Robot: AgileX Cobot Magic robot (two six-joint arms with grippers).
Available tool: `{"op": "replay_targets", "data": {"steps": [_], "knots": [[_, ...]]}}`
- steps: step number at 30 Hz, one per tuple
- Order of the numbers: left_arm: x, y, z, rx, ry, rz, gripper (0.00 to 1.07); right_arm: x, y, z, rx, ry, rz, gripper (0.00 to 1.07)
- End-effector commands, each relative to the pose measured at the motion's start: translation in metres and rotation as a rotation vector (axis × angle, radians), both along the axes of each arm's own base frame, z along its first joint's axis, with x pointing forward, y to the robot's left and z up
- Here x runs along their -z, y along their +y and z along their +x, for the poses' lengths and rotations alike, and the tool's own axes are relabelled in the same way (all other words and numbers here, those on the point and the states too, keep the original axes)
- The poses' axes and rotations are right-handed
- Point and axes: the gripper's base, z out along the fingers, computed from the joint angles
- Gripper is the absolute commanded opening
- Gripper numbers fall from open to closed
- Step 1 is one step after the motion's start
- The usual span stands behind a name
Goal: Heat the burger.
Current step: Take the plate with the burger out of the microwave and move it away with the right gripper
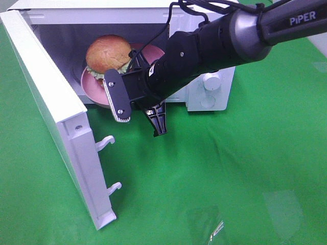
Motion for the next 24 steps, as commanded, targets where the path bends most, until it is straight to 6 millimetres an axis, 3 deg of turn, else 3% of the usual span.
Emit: {"op": "replay_targets", "data": {"steps": [1,16,24], "knots": [[0.001,0.0,0.0,-0.008,-0.006,-0.004,0.98,-0.023,-0.005,0.003,0.024,-0.087,0.068,0.0],[0.001,0.0,0.0,-0.008,-0.006,-0.004,0.98,-0.029,-0.024,-0.021,0.014,-0.124,0.059,0.0],[0.001,0.0,0.0,-0.008,-0.006,-0.004,0.98,-0.024,-0.036,-0.037,0.062,-0.045,0.074,0.0]]}}
